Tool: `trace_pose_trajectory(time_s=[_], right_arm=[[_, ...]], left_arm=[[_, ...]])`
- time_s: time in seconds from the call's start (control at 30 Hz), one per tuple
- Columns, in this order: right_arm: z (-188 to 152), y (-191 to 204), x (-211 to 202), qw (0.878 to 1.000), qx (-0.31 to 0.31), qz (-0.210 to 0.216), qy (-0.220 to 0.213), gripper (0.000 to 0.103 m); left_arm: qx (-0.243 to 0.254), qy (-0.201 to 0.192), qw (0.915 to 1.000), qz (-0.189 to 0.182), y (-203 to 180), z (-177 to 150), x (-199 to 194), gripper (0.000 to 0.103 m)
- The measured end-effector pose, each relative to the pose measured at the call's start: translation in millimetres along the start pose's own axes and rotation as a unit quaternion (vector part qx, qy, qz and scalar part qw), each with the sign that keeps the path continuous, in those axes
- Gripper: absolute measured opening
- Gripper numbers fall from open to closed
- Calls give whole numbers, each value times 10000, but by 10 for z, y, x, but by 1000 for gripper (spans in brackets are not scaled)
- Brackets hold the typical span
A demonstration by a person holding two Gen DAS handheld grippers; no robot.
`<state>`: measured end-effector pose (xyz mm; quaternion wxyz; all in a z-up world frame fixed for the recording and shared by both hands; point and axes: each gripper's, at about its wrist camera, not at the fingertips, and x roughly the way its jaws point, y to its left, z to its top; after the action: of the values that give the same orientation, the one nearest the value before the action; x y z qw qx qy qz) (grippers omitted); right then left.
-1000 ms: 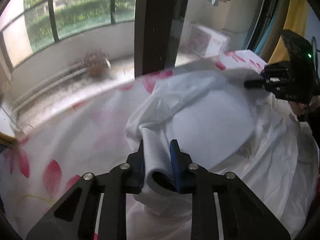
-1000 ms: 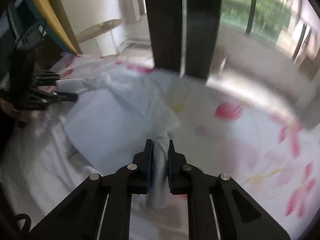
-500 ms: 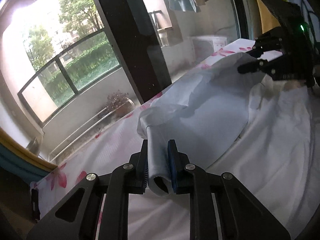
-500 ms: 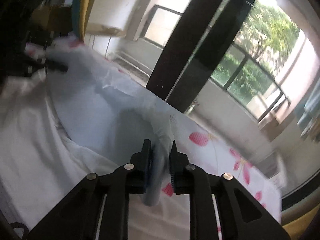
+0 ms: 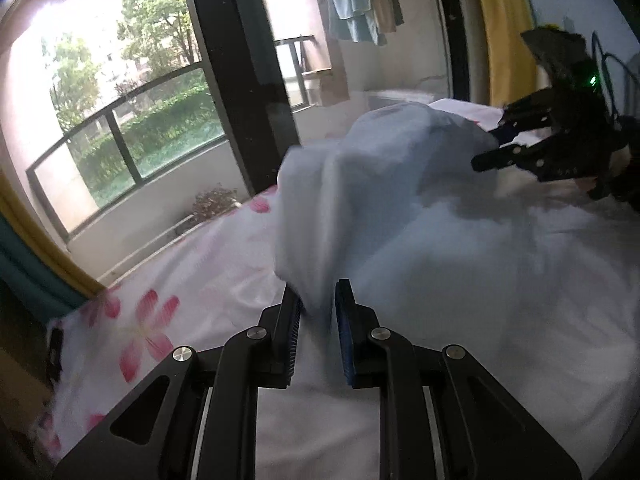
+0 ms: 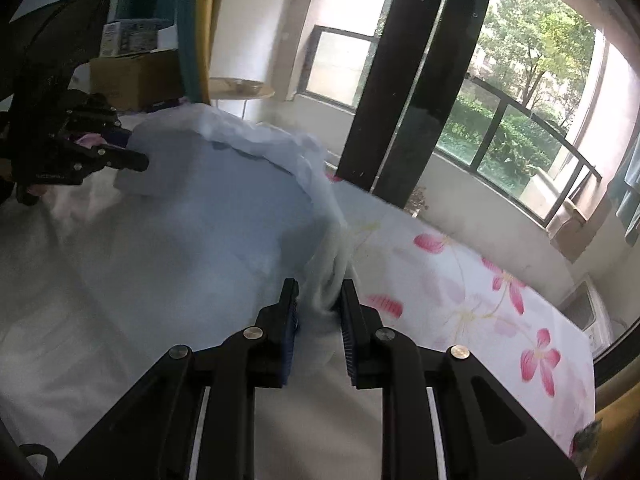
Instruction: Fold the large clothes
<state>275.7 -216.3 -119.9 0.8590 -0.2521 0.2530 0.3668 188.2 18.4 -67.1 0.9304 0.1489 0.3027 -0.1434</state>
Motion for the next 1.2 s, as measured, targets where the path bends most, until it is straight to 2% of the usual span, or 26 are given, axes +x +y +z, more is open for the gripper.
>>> trace_pose_trajectory(time_s=[0.13, 0.27, 0.43, 0.5, 0.57, 0.63, 0.7, 0.8, 0.97, 1.07, 1.13, 1.2], right_arm=[[-137, 100, -112, 9998, -8, 31, 179, 20], [-271, 138, -282, 9995, 110, 99, 275, 20], [-392, 254, -434, 9986, 154, 229, 452, 20], [-400, 306, -504, 9980, 153, 259, 551, 20], [-384, 341, -607, 9978, 163, 307, 562, 21], [-320, 361, -723, 9975, 302, 466, 429, 30], [-255, 383, -786, 9959, 487, 705, 279, 58], [-83, 470, -756, 9924, 586, 1078, 2, 61], [106, 661, -341, 9927, 546, 1073, 84, 61], [206, 681, -166, 9921, 668, 1059, -57, 59], [267, 699, -124, 9904, 743, 1160, -102, 45], [291, 684, -2, 9895, 851, 1156, 166, 16]], left_arm=[[-12, 55, 9999, -101, -123, -130, -156, 19], [-230, 187, 9987, -407, -162, -264, -291, 20], [-351, 377, 9972, -548, -259, -384, -536, 25], [-384, 369, 9967, -618, -292, -405, -653, 38], [-519, 324, 9951, -772, -289, -436, -747, 39], [-657, 279, 9935, -887, -280, -474, -833, 40], [-782, 210, 9924, -926, -236, -489, -901, 41], [-999, 89, 9904, -949, -146, -482, -922, 42], [-1205, 15, 9896, -783, -72, -381, -768, 42], [-1411, -61, 9867, -804, -35, -247, -602, 42], [-1502, -82, 9845, -904, -26, -174, -496, 42], [-1513, -28, 9843, -909, -48, -91, -357, 42]])
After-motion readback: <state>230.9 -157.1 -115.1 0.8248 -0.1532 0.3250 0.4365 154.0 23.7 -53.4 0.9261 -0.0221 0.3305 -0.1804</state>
